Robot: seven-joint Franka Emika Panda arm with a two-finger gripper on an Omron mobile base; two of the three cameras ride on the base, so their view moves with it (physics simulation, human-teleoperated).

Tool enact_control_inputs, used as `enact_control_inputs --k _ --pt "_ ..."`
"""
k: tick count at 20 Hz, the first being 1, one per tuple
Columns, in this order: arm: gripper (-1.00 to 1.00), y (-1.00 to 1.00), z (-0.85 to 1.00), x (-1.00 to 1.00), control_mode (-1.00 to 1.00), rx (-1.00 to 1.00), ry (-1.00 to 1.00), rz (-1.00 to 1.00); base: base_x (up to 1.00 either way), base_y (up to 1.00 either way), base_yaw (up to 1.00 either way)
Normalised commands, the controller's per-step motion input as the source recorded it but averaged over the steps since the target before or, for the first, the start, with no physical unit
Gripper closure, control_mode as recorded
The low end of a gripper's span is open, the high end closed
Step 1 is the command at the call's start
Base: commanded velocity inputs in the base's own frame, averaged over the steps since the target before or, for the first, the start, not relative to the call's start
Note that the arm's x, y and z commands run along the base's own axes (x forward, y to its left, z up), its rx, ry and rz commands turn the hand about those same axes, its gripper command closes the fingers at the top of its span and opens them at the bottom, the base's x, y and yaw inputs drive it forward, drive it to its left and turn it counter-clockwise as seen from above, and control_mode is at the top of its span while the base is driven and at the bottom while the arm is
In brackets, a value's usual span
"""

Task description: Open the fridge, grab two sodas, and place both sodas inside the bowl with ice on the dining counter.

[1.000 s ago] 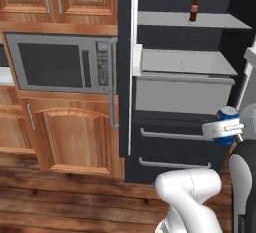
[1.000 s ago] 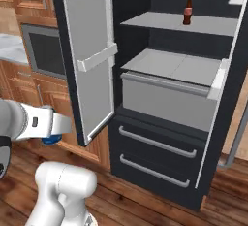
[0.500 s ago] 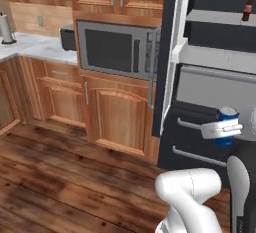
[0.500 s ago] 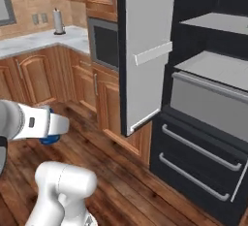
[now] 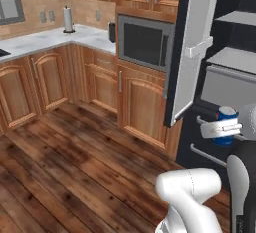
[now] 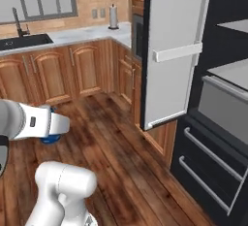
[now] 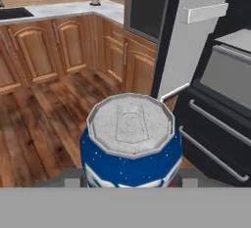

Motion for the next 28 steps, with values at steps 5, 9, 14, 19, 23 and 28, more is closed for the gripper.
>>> enact_control_inputs --k 5,9,14,19,23,28 --pt "1.0 0.0 0.0 0.0 1.0 0.0 0.0 0.0 -0.8 -0.52 0.46" --pt "1.0 0.0 0.0 0.0 1.0 0.0 0.0 0.0 -0.95 -0.22 0.42" --pt "1.0 0.0 0.0 0.0 1.0 0.0 0.0 0.0 -1.0 0.0 0.31" --pt "1.0 0.0 0.0 0.0 1.0 0.0 0.0 0.0 -1.0 0.09 0.2" --pt "1.0 0.0 0.0 0.0 1.0 0.0 0.0 0.0 -0.9 0.38 0.12" --pt "1.0 0.0 0.0 0.0 1.0 0.0 0.0 0.0 -0.49 0.91 0.03"
